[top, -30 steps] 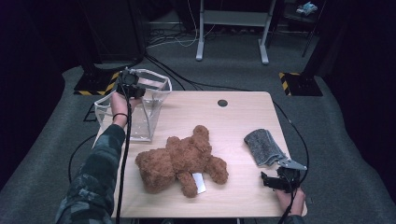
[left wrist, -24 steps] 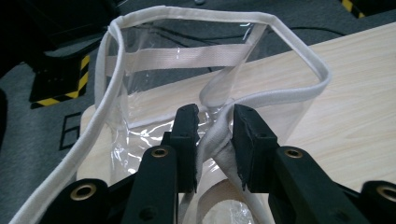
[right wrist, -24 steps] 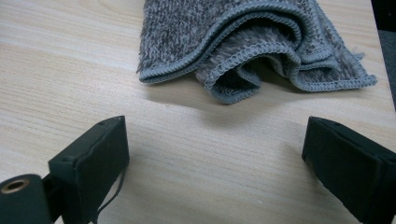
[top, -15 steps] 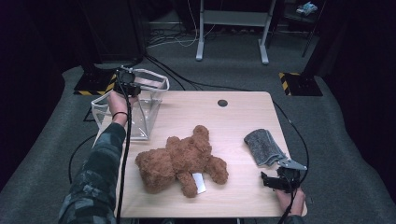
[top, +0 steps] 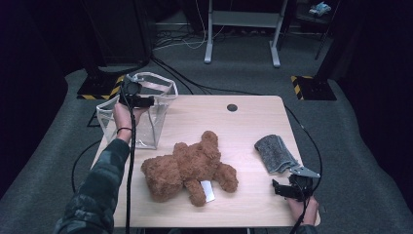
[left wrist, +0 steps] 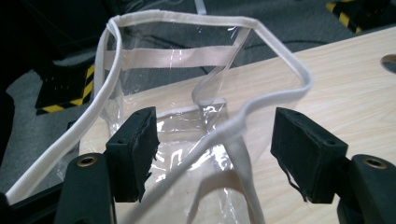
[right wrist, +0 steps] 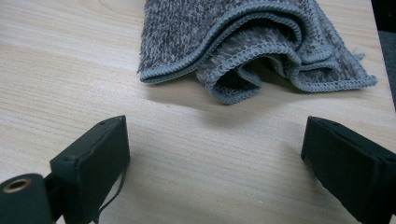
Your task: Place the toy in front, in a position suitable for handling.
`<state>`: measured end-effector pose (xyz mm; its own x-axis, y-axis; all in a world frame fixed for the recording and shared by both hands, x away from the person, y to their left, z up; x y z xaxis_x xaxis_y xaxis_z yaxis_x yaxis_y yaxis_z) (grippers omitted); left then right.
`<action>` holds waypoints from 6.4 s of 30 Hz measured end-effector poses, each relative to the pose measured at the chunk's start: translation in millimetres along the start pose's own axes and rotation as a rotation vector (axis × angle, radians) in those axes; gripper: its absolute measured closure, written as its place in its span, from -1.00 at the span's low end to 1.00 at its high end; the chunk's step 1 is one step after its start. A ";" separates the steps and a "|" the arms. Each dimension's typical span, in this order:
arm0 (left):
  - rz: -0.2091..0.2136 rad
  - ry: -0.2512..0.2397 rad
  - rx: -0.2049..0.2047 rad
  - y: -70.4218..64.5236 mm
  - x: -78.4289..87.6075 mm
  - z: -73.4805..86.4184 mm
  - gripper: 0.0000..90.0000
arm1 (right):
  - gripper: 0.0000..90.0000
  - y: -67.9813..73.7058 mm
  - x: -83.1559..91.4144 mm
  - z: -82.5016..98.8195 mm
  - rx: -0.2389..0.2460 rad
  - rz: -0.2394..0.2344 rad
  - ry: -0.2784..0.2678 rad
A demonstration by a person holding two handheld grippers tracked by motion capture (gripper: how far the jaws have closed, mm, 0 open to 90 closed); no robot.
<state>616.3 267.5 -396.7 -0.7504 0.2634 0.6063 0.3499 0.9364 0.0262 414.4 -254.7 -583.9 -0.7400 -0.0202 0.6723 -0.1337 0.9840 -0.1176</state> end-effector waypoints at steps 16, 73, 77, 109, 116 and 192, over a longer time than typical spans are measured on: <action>0.097 0.054 0.053 -21.6 4.1 59.1 -0.23 | -0.84 0.0 0.0 0.0 0.000 0.000 0.000; 0.113 0.061 0.062 -9.8 -27.7 53.8 -0.37 | -0.80 -0.2 0.5 0.0 0.002 -0.001 -0.005; 0.153 0.056 0.049 -22.1 -9.0 62.4 -0.49 | -0.80 -0.2 0.4 -0.1 0.002 -0.002 -0.006; 0.266 0.116 0.058 -61.2 65.8 133.9 -0.92 | -0.84 23.9 30.2 -15.5 -0.007 -0.093 0.066; 0.281 0.123 0.080 -66.9 86.3 144.0 -0.96 | -0.79 52.2 39.9 -43.3 0.036 -0.155 0.064; 0.433 0.040 -0.033 -129.9 88.1 169.8 0.65 | 0.91 207.9 50.6 -163.4 0.261 -0.426 -0.098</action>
<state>409.5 208.4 -481.6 -0.5081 0.6207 0.5972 0.6458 0.7333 -0.2127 456.8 -22.3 -454.9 -0.6406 -0.4384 0.6304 -0.5880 0.8081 -0.0355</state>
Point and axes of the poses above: each handheld gripper's, and its own axes: x roughly backward along the jaws, z roughly out of its underside, y roughly to its left, the point moved 8 cm from there along -x, roughly forward along the jaws, and after that the axes turned 10 degrees about z, right-handed, at the moved point
